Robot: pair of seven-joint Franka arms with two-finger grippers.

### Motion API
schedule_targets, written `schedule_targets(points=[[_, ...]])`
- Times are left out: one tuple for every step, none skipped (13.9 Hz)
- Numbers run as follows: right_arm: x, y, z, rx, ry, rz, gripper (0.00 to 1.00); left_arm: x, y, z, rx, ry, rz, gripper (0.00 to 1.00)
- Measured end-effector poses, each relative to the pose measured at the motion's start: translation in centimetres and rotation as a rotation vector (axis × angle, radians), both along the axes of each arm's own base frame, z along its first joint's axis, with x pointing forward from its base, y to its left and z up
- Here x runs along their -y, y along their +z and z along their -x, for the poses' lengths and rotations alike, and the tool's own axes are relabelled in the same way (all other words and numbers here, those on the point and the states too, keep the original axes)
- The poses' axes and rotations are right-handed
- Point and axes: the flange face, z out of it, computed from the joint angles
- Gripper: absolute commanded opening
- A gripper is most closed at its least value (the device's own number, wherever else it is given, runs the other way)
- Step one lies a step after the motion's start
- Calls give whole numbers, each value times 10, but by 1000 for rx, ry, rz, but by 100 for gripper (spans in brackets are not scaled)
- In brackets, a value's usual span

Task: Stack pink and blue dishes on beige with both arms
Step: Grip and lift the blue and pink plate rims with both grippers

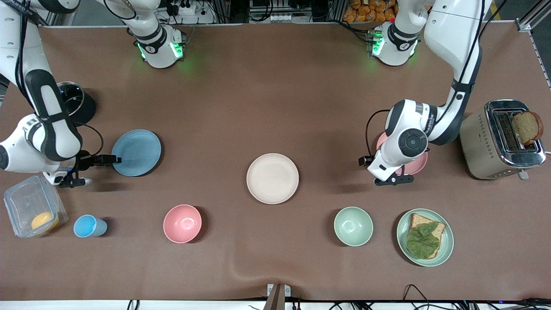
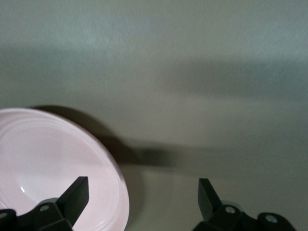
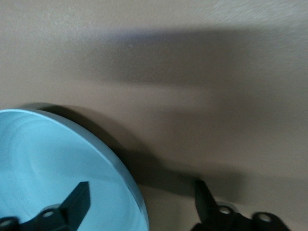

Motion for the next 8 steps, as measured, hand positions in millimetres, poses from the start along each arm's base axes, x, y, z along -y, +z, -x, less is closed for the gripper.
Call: schedule_targets(points=[[1,0,0,1,0,-1,21,-4,-7,6,-17,3,-6,100],[1,0,0,1,-2,-3,13,-8,-13,12,-31,0,-17,100],[1,0,-1,-1,-6,-9,6,-12,-18,16,-35,-19,-38,100],[0,1,0,-5,-14,-21,4,-16,-20,17,-31,-40,-57,100],[-1,1,0,-8,-20,-31,0,-19,-17,16,-21,-48,-64,100],[-2,1,0,-10,-25,-39,0,-22,-8,12,-4,-48,-65,100],[-3,1,0,-13,-26,-45,0,-25,6,7,21,-43,-62,100],[-4,1,1,-20,-22,-54,0,-33,23,3,42,-35,-61,100]])
